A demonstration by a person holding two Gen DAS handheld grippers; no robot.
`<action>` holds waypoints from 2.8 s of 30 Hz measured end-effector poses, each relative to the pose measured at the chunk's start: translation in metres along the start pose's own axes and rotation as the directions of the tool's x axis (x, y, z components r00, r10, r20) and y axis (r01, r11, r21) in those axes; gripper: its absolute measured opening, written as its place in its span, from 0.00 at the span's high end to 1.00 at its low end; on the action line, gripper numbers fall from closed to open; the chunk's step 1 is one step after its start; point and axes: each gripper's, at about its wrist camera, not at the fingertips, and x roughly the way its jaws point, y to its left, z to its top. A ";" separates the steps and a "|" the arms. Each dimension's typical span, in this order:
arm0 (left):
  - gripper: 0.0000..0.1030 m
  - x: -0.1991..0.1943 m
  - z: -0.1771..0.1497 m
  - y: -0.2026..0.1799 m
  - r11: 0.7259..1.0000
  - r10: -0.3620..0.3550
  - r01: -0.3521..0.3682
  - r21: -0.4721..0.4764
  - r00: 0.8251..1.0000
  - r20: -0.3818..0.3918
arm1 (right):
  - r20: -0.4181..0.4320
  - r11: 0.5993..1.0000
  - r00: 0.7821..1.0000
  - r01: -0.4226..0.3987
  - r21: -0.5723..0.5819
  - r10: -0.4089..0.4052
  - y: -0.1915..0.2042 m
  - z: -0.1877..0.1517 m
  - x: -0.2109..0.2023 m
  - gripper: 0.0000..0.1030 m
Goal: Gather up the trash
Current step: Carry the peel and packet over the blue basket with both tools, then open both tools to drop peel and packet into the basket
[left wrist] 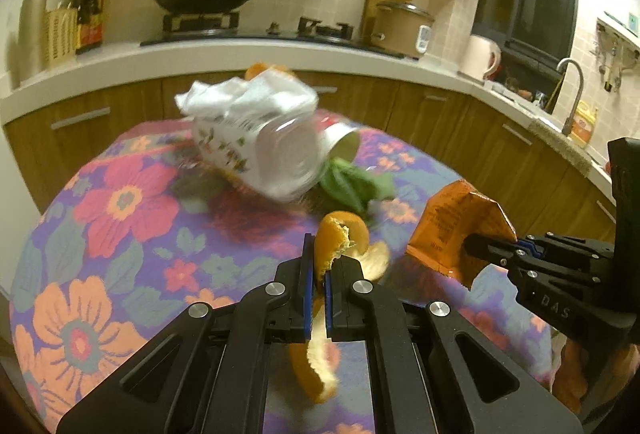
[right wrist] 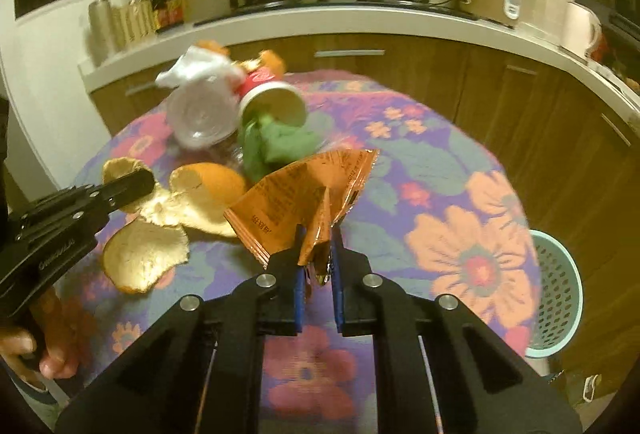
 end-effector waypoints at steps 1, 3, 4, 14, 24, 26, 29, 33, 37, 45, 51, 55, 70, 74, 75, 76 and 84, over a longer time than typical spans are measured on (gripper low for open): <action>0.98 -0.001 0.003 -0.004 1.000 -0.015 0.015 -0.001 1.000 0.014 | 0.009 1.000 1.000 0.004 0.009 -0.004 -0.006 0.001 -0.003 0.92; 0.98 -0.003 0.008 -0.011 0.999 -0.035 0.035 0.006 0.999 0.037 | 0.021 1.000 1.000 0.010 0.024 -0.011 -0.016 0.003 -0.007 0.92; 0.98 -0.005 0.011 -0.016 0.999 -0.047 0.046 0.012 0.998 0.047 | 0.030 0.999 0.999 0.013 0.034 -0.014 -0.023 0.003 -0.011 0.92; 0.98 0.004 0.057 -0.095 0.981 -0.146 0.129 0.145 0.983 0.111 | 0.115 0.989 0.989 0.076 0.128 -0.091 -0.093 0.006 -0.044 0.92; 0.98 0.053 0.079 -0.218 0.953 -0.276 0.257 0.162 0.955 0.106 | 0.123 0.954 0.964 0.206 0.217 -0.236 -0.204 -0.007 -0.071 0.92; 0.98 0.066 0.077 -0.243 0.948 -0.288 0.272 0.165 0.954 0.081 | 0.111 0.945 0.959 0.232 0.233 -0.262 -0.230 -0.012 -0.072 0.92; 0.98 0.087 0.073 -0.274 0.941 -0.314 0.305 0.144 0.949 0.039 | 0.087 0.932 0.953 0.261 0.251 -0.290 -0.260 -0.019 -0.069 0.92; 0.98 0.110 0.066 -0.308 0.945 -0.305 0.300 0.127 0.952 0.020 | 0.051 0.922 0.950 0.285 0.262 -0.308 -0.296 -0.031 -0.059 0.92; 0.98 0.136 0.052 -0.339 0.965 -0.247 0.244 0.097 0.969 0.011 | 0.015 0.918 0.952 0.289 0.270 -0.304 -0.326 -0.040 -0.038 0.92; 0.98 0.198 0.001 -0.371 0.989 -0.132 0.135 0.067 0.990 -0.041 | -0.044 0.911 0.957 0.287 0.295 -0.287 -0.372 -0.075 -0.001 0.92; 0.98 0.237 -0.035 -0.380 0.993 -0.073 0.082 0.084 0.991 -0.108 | -0.099 0.905 0.959 0.283 0.318 -0.265 -0.395 -0.100 0.026 0.92; 0.98 0.250 -0.048 -0.383 0.992 -0.061 0.074 0.101 0.990 -0.128 | -0.127 0.904 0.960 0.279 0.323 -0.251 -0.405 -0.111 0.041 0.92; 0.69 0.262 -0.062 -0.383 0.991 -0.045 0.064 0.121 0.987 -0.156 | -0.224 0.903 0.944 0.305 0.303 -0.243 -0.416 -0.125 0.069 0.47; 0.66 0.255 -0.057 -0.379 0.993 -0.044 0.059 0.100 0.989 -0.141 | -0.229 0.898 0.944 0.304 0.318 -0.239 -0.419 -0.127 0.065 0.47; 0.66 0.254 -0.056 -0.378 0.994 -0.045 0.059 0.094 0.989 -0.141 | -0.228 0.896 0.944 0.305 0.324 -0.239 -0.419 -0.127 0.064 0.47; 0.65 0.252 -0.054 -0.377 0.995 -0.047 0.059 0.084 0.989 -0.137 | -0.224 0.894 0.945 0.304 0.330 -0.238 -0.421 -0.128 0.061 0.47; 0.63 0.236 -0.045 -0.374 0.996 -0.061 0.067 0.052 0.991 -0.118 | -0.193 0.887 0.944 0.320 0.334 -0.268 -0.415 -0.115 0.044 0.47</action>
